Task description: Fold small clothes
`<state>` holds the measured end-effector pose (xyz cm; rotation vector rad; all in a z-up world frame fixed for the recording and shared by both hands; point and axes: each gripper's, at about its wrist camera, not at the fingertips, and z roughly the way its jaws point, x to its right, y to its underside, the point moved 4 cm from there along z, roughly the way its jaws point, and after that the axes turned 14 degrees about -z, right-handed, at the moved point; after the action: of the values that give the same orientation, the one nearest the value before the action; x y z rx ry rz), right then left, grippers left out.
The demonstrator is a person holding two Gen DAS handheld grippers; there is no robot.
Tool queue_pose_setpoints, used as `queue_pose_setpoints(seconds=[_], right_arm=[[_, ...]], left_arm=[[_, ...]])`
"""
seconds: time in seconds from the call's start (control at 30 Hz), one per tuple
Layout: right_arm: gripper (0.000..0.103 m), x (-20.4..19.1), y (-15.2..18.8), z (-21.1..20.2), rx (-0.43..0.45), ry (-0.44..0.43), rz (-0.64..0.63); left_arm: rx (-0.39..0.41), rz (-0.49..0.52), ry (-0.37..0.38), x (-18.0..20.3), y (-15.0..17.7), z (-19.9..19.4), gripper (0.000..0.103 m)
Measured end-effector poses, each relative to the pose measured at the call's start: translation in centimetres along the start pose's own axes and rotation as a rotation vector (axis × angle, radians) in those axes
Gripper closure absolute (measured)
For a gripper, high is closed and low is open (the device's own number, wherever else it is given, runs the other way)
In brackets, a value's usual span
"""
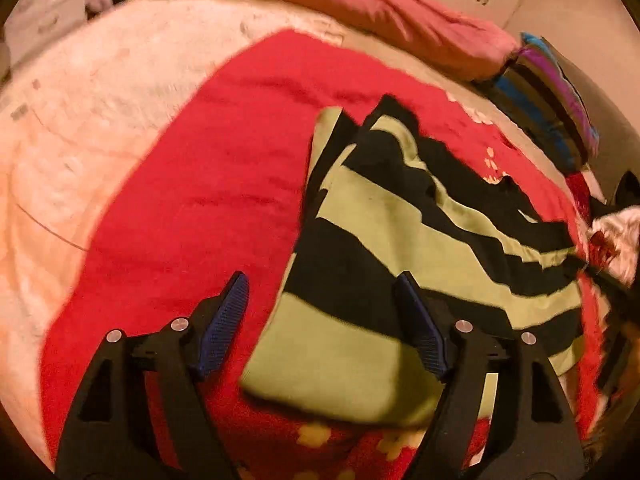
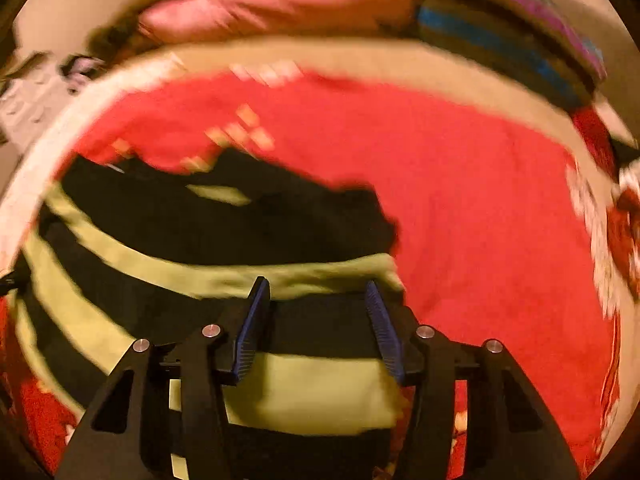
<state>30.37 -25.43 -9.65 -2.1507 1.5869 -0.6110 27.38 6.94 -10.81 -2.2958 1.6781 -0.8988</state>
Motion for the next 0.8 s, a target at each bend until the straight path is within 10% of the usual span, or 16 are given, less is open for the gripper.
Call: queue_pose_setpoints(seconds=[0.47, 0.8], right_arm=[[0.05, -13.0, -8.7, 1.7, 0.016, -0.21, -0.314], [0.05, -18.3, -12.8, 6.9, -0.061, -0.173, -0.364]], left_arm=[[0.053, 0.08, 0.001, 1.1, 3.1, -3.0, 0.035], [0.03, 0.083, 0.036, 0.1, 3.3, -2.4, 0.03]])
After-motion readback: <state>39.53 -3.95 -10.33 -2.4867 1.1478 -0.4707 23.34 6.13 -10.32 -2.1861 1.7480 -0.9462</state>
